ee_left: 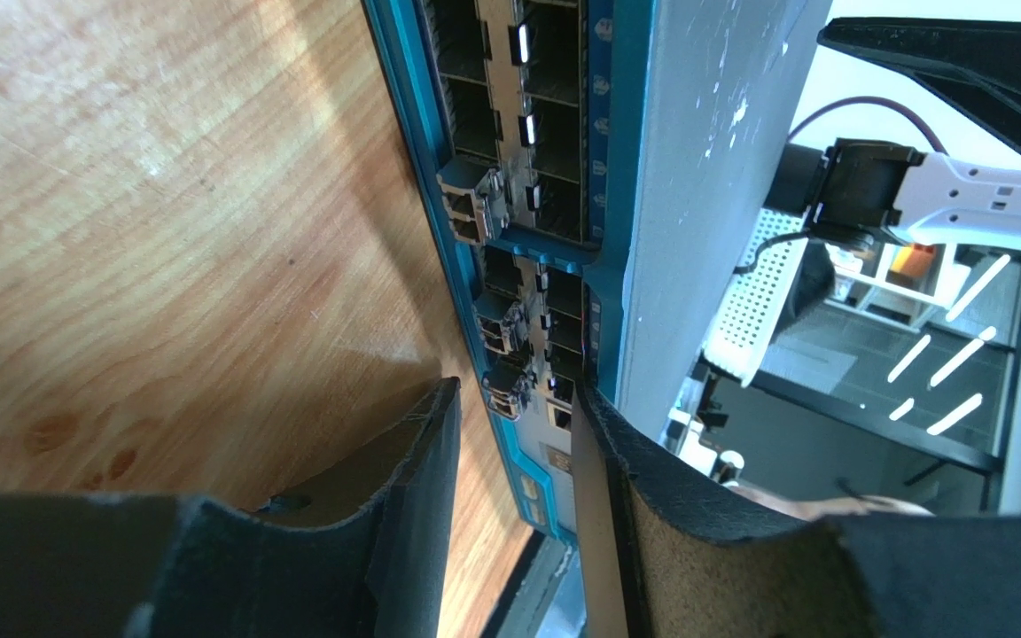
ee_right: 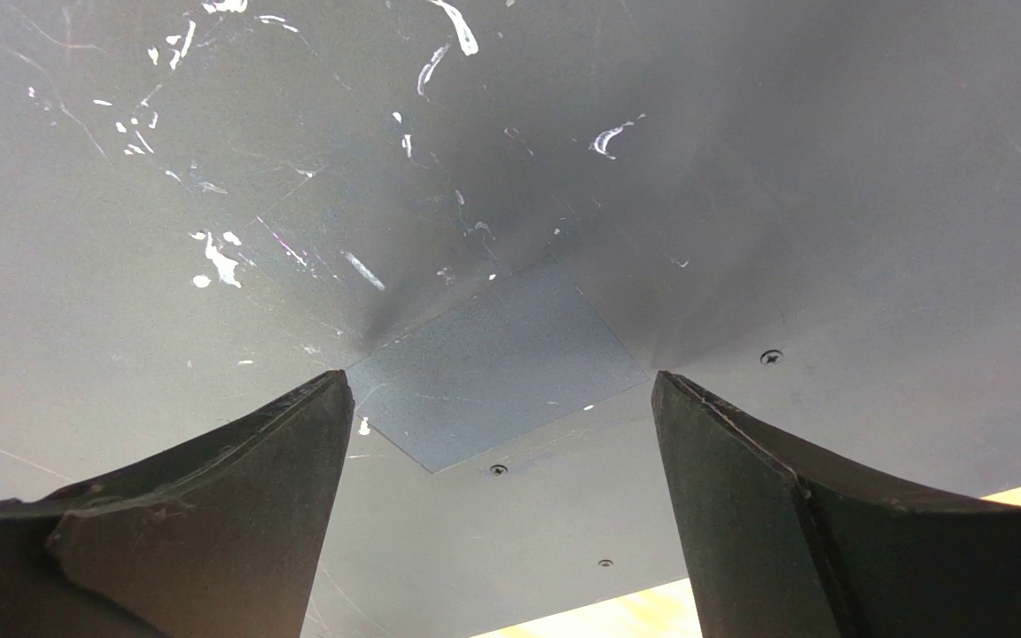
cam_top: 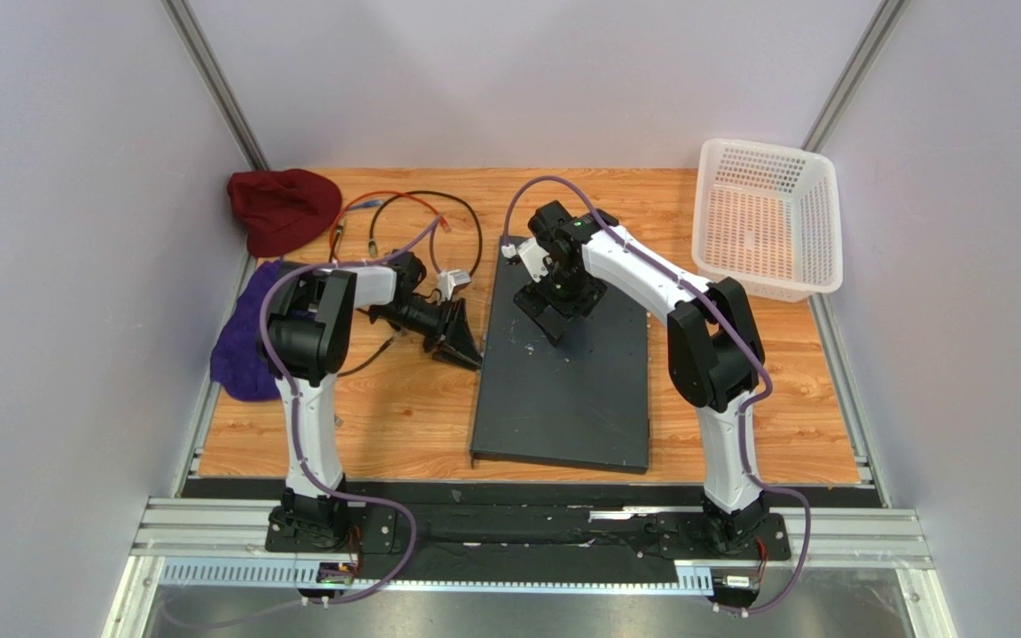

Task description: Pull the plug from the switch port

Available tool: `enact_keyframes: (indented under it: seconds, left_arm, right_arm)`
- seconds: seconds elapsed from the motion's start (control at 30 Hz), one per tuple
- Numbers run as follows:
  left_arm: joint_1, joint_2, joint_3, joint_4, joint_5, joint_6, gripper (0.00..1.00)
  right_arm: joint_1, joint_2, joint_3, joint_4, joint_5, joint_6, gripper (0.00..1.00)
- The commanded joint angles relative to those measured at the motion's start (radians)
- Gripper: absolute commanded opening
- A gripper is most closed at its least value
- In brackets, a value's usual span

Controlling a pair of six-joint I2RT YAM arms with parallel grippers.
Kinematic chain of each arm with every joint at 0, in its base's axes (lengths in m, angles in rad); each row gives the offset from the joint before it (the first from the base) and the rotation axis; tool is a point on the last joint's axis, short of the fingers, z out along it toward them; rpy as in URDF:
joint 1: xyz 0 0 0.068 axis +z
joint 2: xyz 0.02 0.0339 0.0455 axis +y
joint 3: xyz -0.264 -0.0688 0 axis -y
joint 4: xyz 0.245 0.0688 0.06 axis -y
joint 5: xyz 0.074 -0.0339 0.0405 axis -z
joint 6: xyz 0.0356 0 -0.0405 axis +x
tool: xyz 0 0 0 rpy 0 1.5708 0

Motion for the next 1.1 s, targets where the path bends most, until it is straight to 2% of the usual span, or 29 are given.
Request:
enact_keyframes:
  seconds: [0.0,0.17,0.37,0.47,0.53,0.67,0.73,0.83,0.97,1.03,1.07]
  left_arm:
    - [-0.016,0.033,-0.01,-0.015,0.023,0.036,0.42]
    - [-0.062,0.061,0.004,-0.049,0.074,0.079,0.4]
    - [-0.11,0.136,0.053,-0.164,0.07,0.164,0.28]
    - [-0.108,0.154,0.067,-0.181,0.059,0.171,0.27]
    - [-0.11,0.148,0.07,-0.17,0.025,0.155,0.29]
    - [-0.102,0.105,0.046,-0.1,-0.041,0.098,0.43]
    - [-0.099,0.078,0.035,-0.063,-0.067,0.085,0.42]
    - [-0.096,0.061,0.019,-0.029,-0.066,0.075,0.34]
    - [-0.081,0.064,0.019,-0.029,-0.029,0.087,0.17]
    - [-0.075,0.059,0.016,-0.027,-0.015,0.093,0.13]
    - [-0.072,0.05,0.01,-0.024,-0.009,0.095,0.07]
  right_arm:
    - [0.003,-0.021,0.035,0.004,-0.016,0.01,0.88]
    - [0.005,-0.02,0.034,0.004,-0.019,0.008,0.88]
    - [0.003,0.0,0.066,0.002,-0.025,0.016,0.88]
    - [0.005,0.002,0.077,0.002,-0.021,0.016,0.88]
    - [0.005,0.002,0.075,0.002,-0.017,0.016,0.88]
    - [0.006,-0.015,0.058,0.004,-0.014,0.011,0.88]
    - [0.005,-0.018,0.049,0.005,-0.011,0.01,0.88]
    - [0.005,-0.018,0.051,0.005,-0.013,0.01,0.88]
    - [0.005,-0.008,0.066,0.005,-0.013,0.011,0.88]
    - [0.005,-0.003,0.072,0.005,-0.011,0.011,0.88]
    - [0.006,-0.003,0.072,0.004,-0.011,0.011,0.88]
